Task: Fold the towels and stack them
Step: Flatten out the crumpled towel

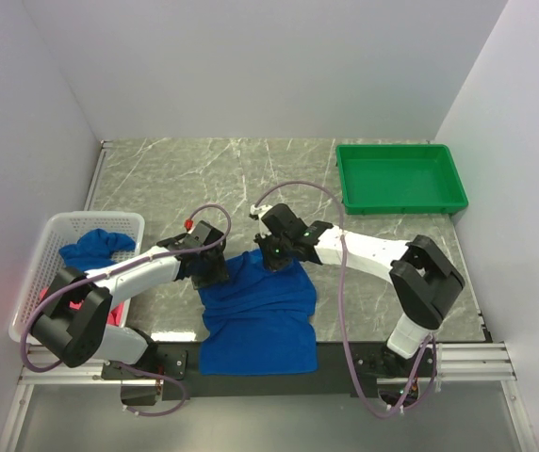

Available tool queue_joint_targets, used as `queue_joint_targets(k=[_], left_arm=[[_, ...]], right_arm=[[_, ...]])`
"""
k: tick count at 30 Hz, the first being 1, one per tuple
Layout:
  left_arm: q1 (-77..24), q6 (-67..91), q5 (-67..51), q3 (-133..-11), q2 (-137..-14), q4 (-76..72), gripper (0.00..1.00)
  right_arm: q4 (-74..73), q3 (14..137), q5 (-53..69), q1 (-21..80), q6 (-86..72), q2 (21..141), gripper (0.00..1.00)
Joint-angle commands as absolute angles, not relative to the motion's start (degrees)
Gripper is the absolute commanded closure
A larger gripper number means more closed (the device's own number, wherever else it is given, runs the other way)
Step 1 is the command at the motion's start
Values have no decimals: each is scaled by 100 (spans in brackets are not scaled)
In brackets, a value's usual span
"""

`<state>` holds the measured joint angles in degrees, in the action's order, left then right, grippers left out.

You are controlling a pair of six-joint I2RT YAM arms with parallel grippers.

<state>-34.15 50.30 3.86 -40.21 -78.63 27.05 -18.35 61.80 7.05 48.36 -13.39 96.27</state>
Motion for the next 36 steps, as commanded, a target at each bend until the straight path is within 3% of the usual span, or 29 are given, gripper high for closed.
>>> queue_joint_targets(k=[1,2,11,19,27,36], left_arm=[[-3463,5089,343,-3982,-7770,2602,45],[-3463,5089,351,-3990,-7761,2610,45],[-3445,5010,852,-4447,-7489,2944,45],[-3358,4869,1248,-5019,-7137,3261,37],[-3305,5071,1055,-4614,-7171,2857,37],[-2691,5080,704,-5132,-7864,2261,42]], right_arm=[[-1811,6196,528,4878,-1187,9194,96],[-1819,6205,432,4869,-1152,9159,100],[-1881,7162,-729,4395,-537,9333,100],[-1168,7901,-1582,3596,-245,9869,100],[-1029,7067,-1222,3261,-404,10151,100],[-440,6249,-870,3252,-650,10143,100]])
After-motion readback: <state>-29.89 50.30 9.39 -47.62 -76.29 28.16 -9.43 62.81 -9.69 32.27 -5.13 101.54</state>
